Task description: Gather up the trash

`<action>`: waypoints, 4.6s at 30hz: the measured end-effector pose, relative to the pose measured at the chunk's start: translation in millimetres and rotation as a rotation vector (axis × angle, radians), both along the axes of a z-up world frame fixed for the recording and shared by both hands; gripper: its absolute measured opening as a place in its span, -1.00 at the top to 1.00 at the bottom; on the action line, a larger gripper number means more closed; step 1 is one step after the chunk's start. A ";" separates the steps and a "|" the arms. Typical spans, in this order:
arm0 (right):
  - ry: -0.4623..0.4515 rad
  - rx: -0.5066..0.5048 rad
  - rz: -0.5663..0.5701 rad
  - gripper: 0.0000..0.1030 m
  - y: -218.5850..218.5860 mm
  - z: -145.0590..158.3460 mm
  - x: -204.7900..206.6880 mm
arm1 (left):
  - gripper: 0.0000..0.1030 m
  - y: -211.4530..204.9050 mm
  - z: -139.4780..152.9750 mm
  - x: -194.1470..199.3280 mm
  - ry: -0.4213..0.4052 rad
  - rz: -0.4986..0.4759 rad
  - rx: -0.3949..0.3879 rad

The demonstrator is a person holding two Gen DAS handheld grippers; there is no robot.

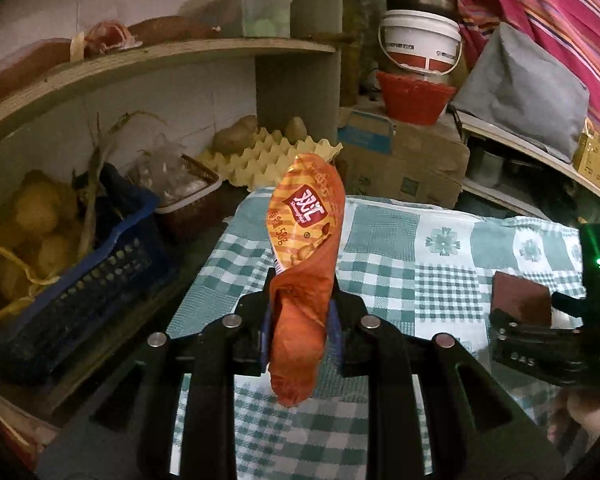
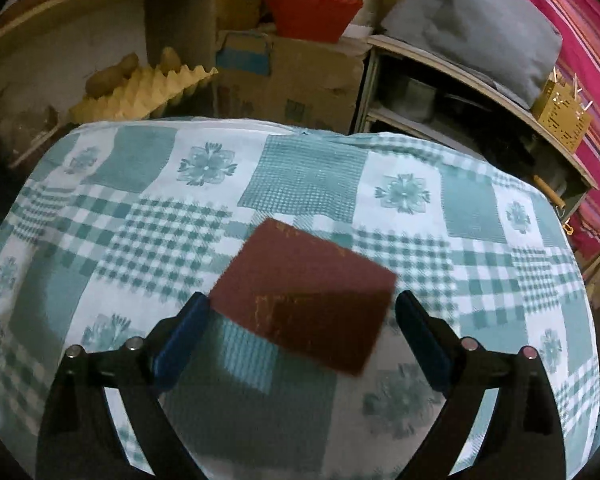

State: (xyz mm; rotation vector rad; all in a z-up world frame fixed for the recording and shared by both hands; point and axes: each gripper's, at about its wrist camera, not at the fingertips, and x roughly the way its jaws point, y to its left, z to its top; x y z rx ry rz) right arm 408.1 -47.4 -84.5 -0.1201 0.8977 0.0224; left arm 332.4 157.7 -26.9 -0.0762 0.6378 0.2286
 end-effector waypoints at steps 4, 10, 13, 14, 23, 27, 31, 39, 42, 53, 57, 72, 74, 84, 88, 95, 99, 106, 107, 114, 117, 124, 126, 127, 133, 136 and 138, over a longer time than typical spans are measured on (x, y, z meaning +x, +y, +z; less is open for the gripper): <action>0.011 0.019 -0.020 -0.81 -2.7 0.0 5.6 | 0.58 -1.2 -0.2 3.1 -0.005 -0.010 0.002; -0.008 0.027 0.015 -0.79 -6.5 -1.8 3.9 | 0.58 -3.6 0.1 3.9 -0.008 -0.016 -0.006; -0.015 0.025 0.035 -0.78 -7.6 -0.4 1.4 | 0.58 -3.8 1.0 3.9 -0.010 -0.011 -0.002; -0.018 0.022 0.040 -0.78 -7.6 0.5 1.4 | 0.58 -4.7 1.4 4.0 -0.010 -0.010 -0.003; -0.083 0.016 0.035 -0.78 -47.5 29.2 -30.8 | 0.58 -15.9 6.2 -1.2 -0.018 -0.031 0.020; -0.102 0.021 0.010 -0.78 -81.9 40.7 -57.0 | 0.58 -23.9 9.1 -5.5 -0.020 -0.021 0.014; -0.121 0.036 -0.041 -0.78 -127.1 52.3 -89.2 | 0.58 -32.2 8.9 -10.4 -0.008 -0.010 -0.007; -0.194 0.034 -0.158 -0.78 -212.2 74.6 -150.5 | 0.58 -51.1 11.0 -21.1 0.015 -0.018 -0.017; -0.209 0.045 -0.200 -0.78 -237.4 75.7 -160.0 | 0.58 -68.7 13.4 -25.4 0.018 -0.041 0.006; -0.269 0.069 -0.295 -0.78 -311.7 85.9 -192.9 | 0.58 -167.1 32.8 -42.5 -0.017 -0.205 0.018; -0.274 0.092 -0.340 -0.78 -342.1 85.8 -207.5 | 0.58 -221.9 40.4 -53.7 -0.054 -0.291 0.063; -0.327 0.059 -0.471 -0.78 -432.9 98.3 -262.6 | 0.55 -405.5 40.6 -85.7 -0.062 -0.581 0.006; -0.331 0.057 -0.499 -0.78 -448.1 97.6 -270.4 | 0.55 -423.4 40.2 -89.1 -0.061 -0.609 -0.005; -0.327 0.084 -0.612 -0.78 -508.7 87.7 -300.4 | 0.55 -529.9 14.5 -119.1 -0.008 -0.810 -0.014; -0.324 0.099 -0.637 -0.78 -525.9 82.2 -311.2 | 0.55 -560.0 6.8 -125.5 0.005 -0.861 -0.014; -0.317 0.133 -0.678 -0.78 -547.3 74.2 -320.3 | 0.29 -588.2 2.8 -130.2 0.021 -0.921 -0.039; -0.310 0.125 -0.681 -0.78 -549.0 71.6 -320.9 | -0.15 -594.5 -1.2 -128.6 0.023 -0.921 -0.031; -0.306 0.117 -0.685 -0.78 -549.9 70.7 -320.2 | -0.45 -573.4 7.5 -121.0 -0.003 -0.858 -0.024; -0.306 0.116 -0.683 -0.78 -549.8 70.5 -320.1 | -0.52 -568.3 10.5 -119.7 -0.015 -0.842 -0.016; -0.295 0.113 -0.642 -0.78 -532.1 70.7 -305.3 | -0.81 -521.5 31.7 -116.2 -0.081 -0.743 0.014; -0.292 0.108 -0.614 -0.78 -518.6 71.8 -297.6 | -0.89 -499.5 37.0 -114.0 -0.090 -0.693 0.014; -0.231 0.131 -0.587 -0.85 -504.2 60.1 -279.7 | -0.89 -448.5 44.1 -107.5 -0.084 -0.598 -0.005; -0.230 0.114 -0.591 -0.91 -499.2 58.8 -277.2 | -0.89 -434.3 46.9 -109.5 -0.088 -0.578 -0.009; -0.230 0.108 -0.589 -0.91 -497.7 58.8 -276.7 | -0.89 -425.0 48.9 -111.0 -0.092 -0.567 -0.009; -0.257 0.110 -0.559 -0.91 -482.6 65.6 -282.3 | -0.89 -373.8 60.7 -128.1 -0.130 -0.485 0.003; -0.277 0.077 -0.514 -0.91 -459.4 74.3 -285.7 | -0.89 -349.5 63.0 -142.6 -0.144 -0.456 0.024; -0.293 0.067 -0.476 -0.91 -441.8 79.6 -289.4 | -0.89 -336.2 64.3 -153.3 -0.151 -0.441 0.058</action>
